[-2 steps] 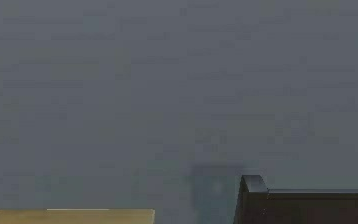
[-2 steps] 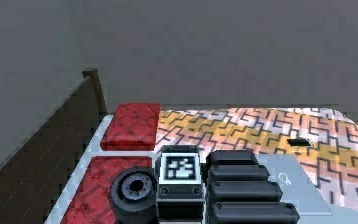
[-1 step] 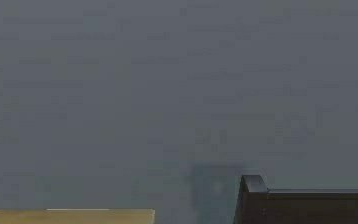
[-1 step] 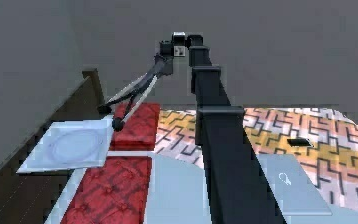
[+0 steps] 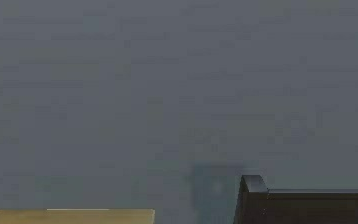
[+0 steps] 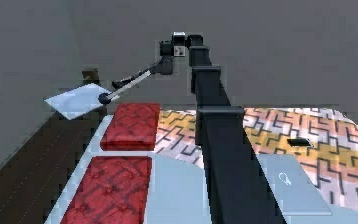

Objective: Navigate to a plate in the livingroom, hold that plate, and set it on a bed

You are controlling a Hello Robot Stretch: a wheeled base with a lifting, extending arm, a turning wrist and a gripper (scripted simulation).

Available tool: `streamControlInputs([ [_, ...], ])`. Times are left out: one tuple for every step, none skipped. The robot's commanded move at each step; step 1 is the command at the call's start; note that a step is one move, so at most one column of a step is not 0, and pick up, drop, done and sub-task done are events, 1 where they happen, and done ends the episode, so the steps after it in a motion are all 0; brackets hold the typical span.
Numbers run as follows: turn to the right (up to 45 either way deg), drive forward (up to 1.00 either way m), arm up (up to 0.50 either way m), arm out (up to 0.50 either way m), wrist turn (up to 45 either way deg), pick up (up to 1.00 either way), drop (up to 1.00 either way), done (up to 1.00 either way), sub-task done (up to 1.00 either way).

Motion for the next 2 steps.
streamControlInputs([
  [0.0,0.0,0.0,0.0,45.0,0.0,0.0,0.0,0.0],
  [0.0,0.0,0.0,0.0,45.0,0.0,0.0,0.0,0.0],
])
